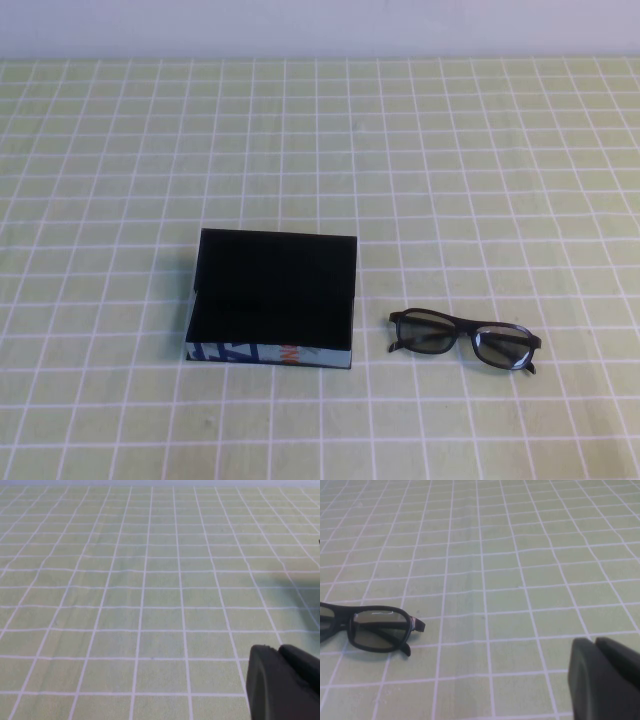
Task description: Return glasses to glasses case
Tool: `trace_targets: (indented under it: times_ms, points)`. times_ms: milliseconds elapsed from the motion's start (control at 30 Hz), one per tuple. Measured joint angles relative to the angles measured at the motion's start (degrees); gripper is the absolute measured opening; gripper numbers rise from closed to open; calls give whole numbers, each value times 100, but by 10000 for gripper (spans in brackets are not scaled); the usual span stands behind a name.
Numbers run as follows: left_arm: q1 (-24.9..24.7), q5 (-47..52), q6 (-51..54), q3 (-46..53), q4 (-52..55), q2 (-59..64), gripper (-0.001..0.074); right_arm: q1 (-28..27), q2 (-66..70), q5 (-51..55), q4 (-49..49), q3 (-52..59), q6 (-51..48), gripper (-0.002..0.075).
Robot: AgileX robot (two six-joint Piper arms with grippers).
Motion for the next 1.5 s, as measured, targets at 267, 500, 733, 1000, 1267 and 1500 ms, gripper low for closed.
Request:
trace_targets:
  times_ms: [267, 500, 733, 1000, 1267, 1500]
  points:
    - [0, 0, 0, 0, 0, 0, -3, 0, 0, 0, 4, 0, 0, -18]
    - [0, 0, 0, 0, 14, 0, -3, 0, 0, 0, 4, 0, 0, -18]
    - [0, 0, 0, 0, 14, 0, -3, 0, 0, -11, 4, 0, 0, -18]
    - [0, -13, 0, 0, 14, 0, -3, 0, 0, -349, 4, 0, 0, -18]
    - [0, -954, 0, 0, -55, 0, -3, 0, 0, -1460, 34, 0, 0, -18]
    - [0, -2716, -366, 0, -300, 0, -3, 0, 0, -3773, 93, 0, 0, -18]
